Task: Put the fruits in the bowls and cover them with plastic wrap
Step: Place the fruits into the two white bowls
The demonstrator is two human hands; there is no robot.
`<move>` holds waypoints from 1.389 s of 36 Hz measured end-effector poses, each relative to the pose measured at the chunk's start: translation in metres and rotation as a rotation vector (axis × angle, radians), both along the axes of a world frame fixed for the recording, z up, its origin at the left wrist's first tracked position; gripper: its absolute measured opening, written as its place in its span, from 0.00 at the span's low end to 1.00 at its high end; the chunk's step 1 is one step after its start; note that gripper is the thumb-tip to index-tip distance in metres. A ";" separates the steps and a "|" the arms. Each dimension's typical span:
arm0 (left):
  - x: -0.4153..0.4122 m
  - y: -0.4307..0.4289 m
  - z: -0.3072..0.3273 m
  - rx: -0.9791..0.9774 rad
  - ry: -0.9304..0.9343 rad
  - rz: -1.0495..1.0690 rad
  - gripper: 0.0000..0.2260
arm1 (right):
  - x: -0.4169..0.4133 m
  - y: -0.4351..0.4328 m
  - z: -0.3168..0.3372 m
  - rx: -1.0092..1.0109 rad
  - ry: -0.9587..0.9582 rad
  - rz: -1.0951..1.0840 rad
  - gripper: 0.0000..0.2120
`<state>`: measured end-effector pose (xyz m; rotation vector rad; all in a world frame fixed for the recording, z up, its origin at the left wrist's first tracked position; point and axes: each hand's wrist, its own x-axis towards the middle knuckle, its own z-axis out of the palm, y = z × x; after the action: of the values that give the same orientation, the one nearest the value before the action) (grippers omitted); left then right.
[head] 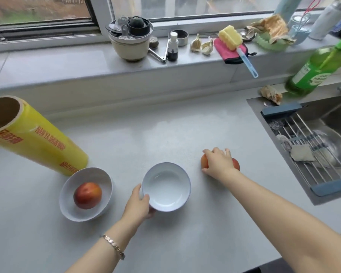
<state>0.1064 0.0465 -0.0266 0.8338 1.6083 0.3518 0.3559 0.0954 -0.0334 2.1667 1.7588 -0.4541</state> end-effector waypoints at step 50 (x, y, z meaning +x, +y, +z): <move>-0.020 -0.024 -0.004 0.145 0.006 -0.019 0.15 | -0.048 -0.071 0.029 0.157 0.627 -0.120 0.31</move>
<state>0.0869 0.0223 -0.0303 0.9601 1.5933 0.4576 0.3077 0.0247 -0.0044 2.4190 2.0190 -1.1660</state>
